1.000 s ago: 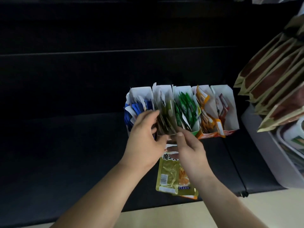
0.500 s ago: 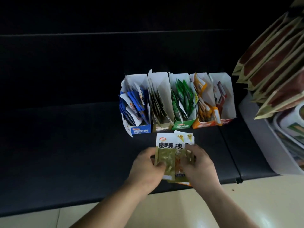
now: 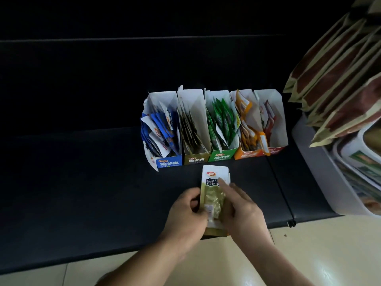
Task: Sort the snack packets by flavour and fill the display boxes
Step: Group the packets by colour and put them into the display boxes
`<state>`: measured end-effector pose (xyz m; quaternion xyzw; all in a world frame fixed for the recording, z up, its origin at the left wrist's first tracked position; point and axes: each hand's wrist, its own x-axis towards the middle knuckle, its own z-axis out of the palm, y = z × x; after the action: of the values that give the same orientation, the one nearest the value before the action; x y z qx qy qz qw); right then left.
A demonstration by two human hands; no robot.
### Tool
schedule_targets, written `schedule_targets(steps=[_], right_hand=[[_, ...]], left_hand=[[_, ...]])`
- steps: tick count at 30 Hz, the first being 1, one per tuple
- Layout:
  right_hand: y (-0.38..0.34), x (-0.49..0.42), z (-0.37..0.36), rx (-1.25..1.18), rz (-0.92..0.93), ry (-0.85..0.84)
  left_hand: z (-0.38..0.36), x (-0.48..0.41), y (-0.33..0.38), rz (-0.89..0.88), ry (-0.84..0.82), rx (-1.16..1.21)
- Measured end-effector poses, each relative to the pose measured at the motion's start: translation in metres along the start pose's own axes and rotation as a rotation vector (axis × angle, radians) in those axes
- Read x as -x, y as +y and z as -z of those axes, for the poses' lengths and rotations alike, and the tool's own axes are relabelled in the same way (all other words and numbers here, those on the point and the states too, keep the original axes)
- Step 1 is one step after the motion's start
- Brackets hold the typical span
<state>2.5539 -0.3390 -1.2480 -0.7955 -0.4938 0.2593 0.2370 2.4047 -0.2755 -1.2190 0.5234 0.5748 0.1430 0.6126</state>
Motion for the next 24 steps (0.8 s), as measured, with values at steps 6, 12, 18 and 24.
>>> schedule_targets(steps=[6,12,18,24], right_hand=[[0.0,0.001,-0.007,0.043,0.015,0.009],[0.016,-0.003,-0.005,-0.139,0.004,0.068],[0.015,0.003,-0.002,-0.315,0.012,0.078],[-0.013,0.025,0.016,-0.562,-0.044,0.033]], left_hand=[[-0.015,-0.001,-0.001,0.01,0.095,0.113],[-0.018,-0.008,0.014,0.246,0.163,0.347],[-0.023,0.0,0.016,0.1,0.044,0.133],[-0.017,0.026,0.029,-0.101,-0.008,0.07]])
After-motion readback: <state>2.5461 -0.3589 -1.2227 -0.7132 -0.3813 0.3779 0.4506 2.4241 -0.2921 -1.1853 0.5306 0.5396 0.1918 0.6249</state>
